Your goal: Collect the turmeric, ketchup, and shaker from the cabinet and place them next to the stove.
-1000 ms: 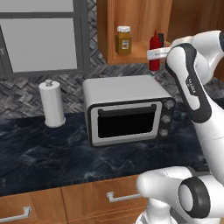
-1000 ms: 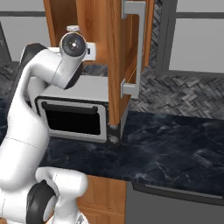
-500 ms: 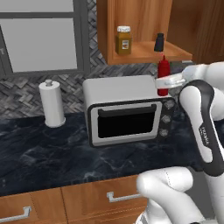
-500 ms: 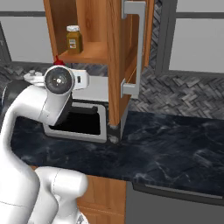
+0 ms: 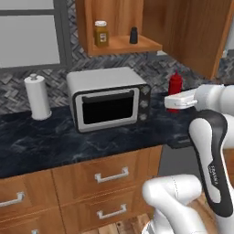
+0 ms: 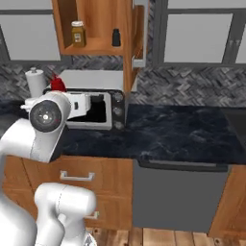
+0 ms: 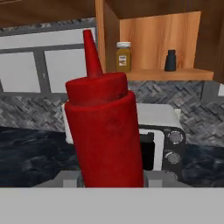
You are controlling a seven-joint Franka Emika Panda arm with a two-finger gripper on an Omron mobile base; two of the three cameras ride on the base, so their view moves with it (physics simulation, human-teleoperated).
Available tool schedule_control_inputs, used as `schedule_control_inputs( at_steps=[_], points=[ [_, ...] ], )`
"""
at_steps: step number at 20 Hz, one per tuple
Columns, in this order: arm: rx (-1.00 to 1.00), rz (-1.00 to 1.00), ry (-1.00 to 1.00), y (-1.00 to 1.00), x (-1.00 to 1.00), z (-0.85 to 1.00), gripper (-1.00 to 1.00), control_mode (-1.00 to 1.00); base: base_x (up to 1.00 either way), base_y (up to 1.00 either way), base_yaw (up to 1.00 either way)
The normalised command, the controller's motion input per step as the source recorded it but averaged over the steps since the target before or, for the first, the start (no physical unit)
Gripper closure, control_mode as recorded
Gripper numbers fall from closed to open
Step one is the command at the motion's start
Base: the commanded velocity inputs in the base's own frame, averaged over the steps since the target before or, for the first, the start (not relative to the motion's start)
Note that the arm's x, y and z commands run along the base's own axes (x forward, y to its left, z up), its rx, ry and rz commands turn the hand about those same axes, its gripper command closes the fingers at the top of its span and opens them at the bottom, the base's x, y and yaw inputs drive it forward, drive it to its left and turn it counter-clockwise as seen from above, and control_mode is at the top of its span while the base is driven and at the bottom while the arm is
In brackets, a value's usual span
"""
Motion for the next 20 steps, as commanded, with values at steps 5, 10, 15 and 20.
schedule_control_inputs(
  at_steps=[5, 10, 15, 20],
  points=[
    [0.0, 0.0, 0.0, 0.0, 0.0, 0.0, 1.0, 1.0, -0.7, -0.3, -0.45],
    [0.0, 0.0, 0.0, 0.0, 0.0, 0.0, 1.0, 1.0, -0.34, -0.42, -0.49],
    [0.0, 0.0, 0.0, 0.0, 0.0, 0.0, 1.0, 1.0, -0.03, -0.45, -0.53],
    [0.0, 0.0, 0.0, 0.0, 0.0, 0.0, 1.0, 1.0, 0.06, -0.37, -0.56]
  ],
)
